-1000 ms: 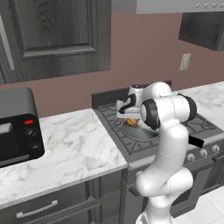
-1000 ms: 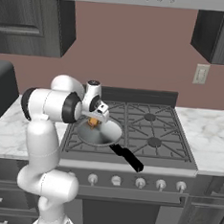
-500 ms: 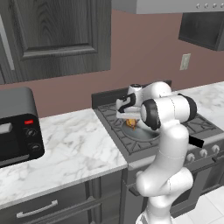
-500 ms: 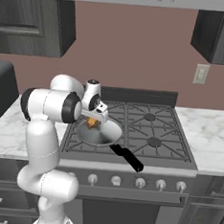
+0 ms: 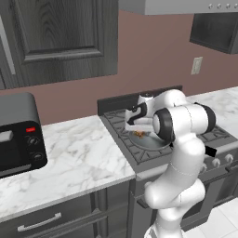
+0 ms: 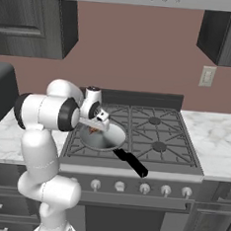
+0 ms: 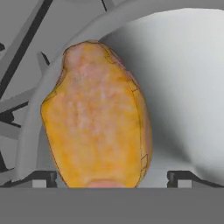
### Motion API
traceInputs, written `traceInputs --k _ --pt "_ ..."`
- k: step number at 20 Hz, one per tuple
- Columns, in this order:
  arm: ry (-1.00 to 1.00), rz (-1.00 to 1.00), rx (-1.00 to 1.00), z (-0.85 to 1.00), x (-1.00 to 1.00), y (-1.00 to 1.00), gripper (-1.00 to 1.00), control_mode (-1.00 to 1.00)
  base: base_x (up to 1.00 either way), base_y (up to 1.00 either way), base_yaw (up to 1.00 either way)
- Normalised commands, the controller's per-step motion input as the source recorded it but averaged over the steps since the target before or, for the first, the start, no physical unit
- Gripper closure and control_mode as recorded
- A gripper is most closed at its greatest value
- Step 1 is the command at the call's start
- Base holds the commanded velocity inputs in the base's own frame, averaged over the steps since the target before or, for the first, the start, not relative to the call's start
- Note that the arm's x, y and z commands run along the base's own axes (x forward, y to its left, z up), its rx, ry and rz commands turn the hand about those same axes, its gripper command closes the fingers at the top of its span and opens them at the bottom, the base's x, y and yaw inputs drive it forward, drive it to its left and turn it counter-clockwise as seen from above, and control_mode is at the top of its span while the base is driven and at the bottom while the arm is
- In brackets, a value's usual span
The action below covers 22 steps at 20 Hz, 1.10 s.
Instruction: Take the chicken drumsticks from the pan and place one on each plate on the dining counter.
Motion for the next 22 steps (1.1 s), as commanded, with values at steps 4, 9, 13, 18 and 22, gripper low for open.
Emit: traceInputs --k 4,9,13,18,22 --pt "0.00 0.00 0.00 -0.11 -0.01 0.00 1.00 -1.00 0.00 0.00 0.00" --pt "0.00 0.00 0.00 -0.03 0.04 0.00 1.00 -1.00 0.00 0.00 0.00" --pt "-0.03 0.00 0.00 0.00 0.04 0.00 1.00 -1.00 0.00 0.00 0.00" --pt "-0.05 0.00 0.00 0.05 -0.03 0.00 1.00 -1.00 0.00 0.00 0.00" --pt "-0.12 0.05 0.00 0.37 -0.41 -0.02 1.00 -1.00 0.00 0.00 0.00"
